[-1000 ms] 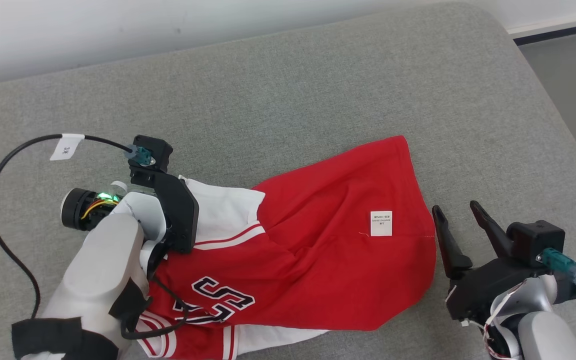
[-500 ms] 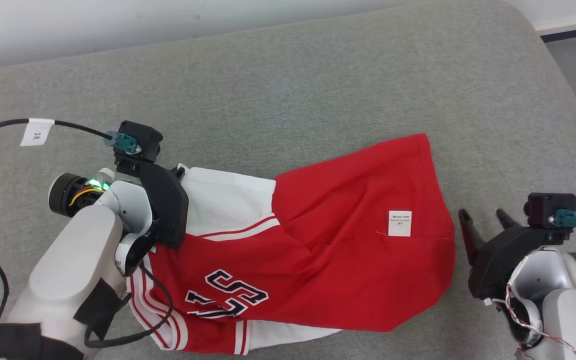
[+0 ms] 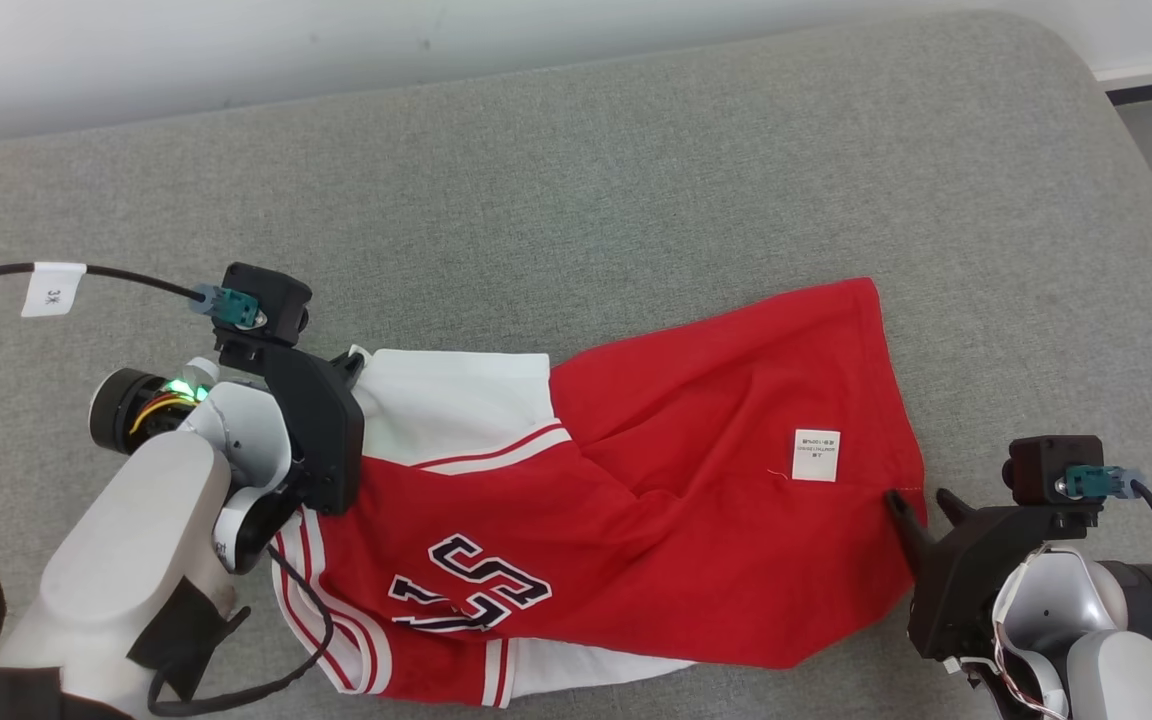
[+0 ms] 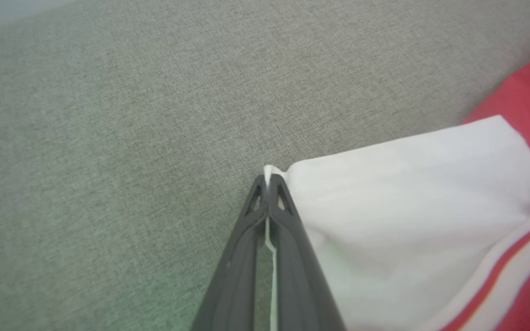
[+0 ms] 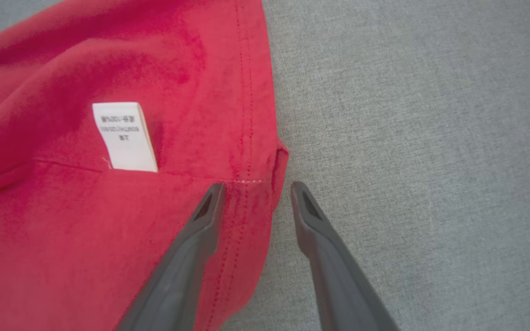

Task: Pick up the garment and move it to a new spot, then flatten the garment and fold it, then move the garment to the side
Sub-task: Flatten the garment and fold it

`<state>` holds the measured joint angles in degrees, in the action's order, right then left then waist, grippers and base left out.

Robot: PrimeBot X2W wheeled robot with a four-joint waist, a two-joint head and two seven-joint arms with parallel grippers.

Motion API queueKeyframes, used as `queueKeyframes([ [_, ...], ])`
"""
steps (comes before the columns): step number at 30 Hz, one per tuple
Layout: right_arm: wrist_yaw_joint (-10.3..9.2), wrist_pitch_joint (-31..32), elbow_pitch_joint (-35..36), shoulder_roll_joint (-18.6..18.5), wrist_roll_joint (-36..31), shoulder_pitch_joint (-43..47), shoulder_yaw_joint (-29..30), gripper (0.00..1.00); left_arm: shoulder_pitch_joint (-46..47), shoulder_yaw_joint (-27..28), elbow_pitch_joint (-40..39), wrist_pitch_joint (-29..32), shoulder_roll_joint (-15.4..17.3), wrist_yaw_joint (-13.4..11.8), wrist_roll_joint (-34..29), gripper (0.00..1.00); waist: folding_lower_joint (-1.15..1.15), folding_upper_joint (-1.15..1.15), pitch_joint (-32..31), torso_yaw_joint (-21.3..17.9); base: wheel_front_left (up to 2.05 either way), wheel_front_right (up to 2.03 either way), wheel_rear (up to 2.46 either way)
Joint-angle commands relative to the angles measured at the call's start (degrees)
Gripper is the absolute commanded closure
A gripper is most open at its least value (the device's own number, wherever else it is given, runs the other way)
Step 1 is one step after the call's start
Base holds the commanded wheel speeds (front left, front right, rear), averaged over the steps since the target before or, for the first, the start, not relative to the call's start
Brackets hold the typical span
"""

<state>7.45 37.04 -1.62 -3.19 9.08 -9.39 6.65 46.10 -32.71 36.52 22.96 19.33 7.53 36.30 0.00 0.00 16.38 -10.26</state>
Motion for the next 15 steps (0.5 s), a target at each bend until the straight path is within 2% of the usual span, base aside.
queueKeyframes([
  [1, 0.08, 0.0, 0.23, 0.16, 0.09, -0.05, -0.21, 0.45, -0.46, 0.03, 0.01, -0.22, 0.34, -0.14, 0.55, 1.0, 0.0, 0.0, -0.07, -0.07, 0.0, 0.0, 0.0],
  [2, 0.08, 0.08, 0.13, 0.2, 0.2, -0.26, -0.33, 0.53, -0.49, 0.04, 0.05, -0.24, 0.39, -0.18, 0.65, 1.0, 0.0, 0.0, -0.13, -0.12, 0.0, 0.0, 0.0],
  [12, 0.08, -0.77, -3.45, 0.35, -0.26, -2.3, 0.24, 0.6, -0.23, -0.15, -0.13, -0.77, 0.48, -0.84, 0.85, 1.0, 0.0, 0.0, -0.12, 0.57, 0.0, 0.0, 0.0],
  [14, 0.08, -0.89, -3.8, 0.36, -0.31, -2.33, 0.12, 0.73, -0.32, -0.24, -0.09, -0.8, 0.45, -0.84, 0.99, 1.0, 0.0, 0.0, -0.12, 0.76, 0.0, 0.0, 0.0],
  [15, 0.08, -1.23, -3.79, 0.37, -0.26, -2.43, -0.02, 0.89, -0.36, -0.28, -0.07, -0.85, 0.46, -0.83, 0.99, 1.0, 0.0, 0.0, -0.11, 0.82, 0.0, 0.0, 0.0],
])
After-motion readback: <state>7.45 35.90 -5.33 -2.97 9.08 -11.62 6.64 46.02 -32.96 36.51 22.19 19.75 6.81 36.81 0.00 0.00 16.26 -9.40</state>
